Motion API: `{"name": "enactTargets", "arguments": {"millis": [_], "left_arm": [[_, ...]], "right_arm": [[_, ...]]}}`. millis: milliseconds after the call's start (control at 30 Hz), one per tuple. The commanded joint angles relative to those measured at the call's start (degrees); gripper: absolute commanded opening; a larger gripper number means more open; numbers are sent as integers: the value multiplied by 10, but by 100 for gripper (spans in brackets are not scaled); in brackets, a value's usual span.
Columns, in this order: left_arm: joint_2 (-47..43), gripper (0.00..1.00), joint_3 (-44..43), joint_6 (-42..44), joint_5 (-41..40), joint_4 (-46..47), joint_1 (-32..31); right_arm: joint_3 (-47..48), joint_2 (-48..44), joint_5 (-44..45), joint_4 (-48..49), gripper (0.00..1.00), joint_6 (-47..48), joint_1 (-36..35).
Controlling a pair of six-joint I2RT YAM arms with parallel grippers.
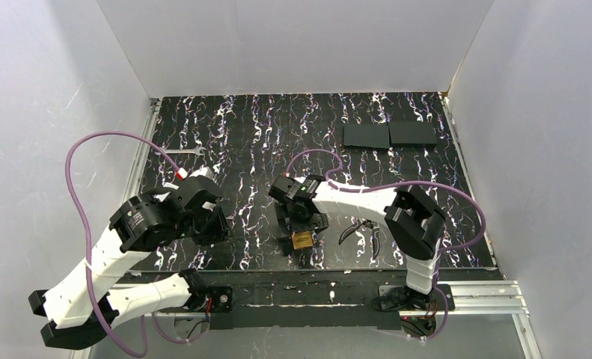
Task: Unlock with the key
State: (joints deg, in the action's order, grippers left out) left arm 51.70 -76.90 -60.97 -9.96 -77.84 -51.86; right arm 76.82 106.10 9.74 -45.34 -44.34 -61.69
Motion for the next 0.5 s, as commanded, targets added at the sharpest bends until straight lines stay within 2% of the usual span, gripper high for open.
{"name": "enactTargets", "arguments": {"millis": [0,267,467], "left_arm": [[-5,0,7,-13,-22,-16,2],[-3,0,10,-24,-26,-11,2],[7,0,0,-16,-29,-8,2]], "right_arm": [[37,19,18,-21,95,4,-4],[28,38,5,-15,88,15,-4],[18,49,-8,5,79,23,-4]]}}
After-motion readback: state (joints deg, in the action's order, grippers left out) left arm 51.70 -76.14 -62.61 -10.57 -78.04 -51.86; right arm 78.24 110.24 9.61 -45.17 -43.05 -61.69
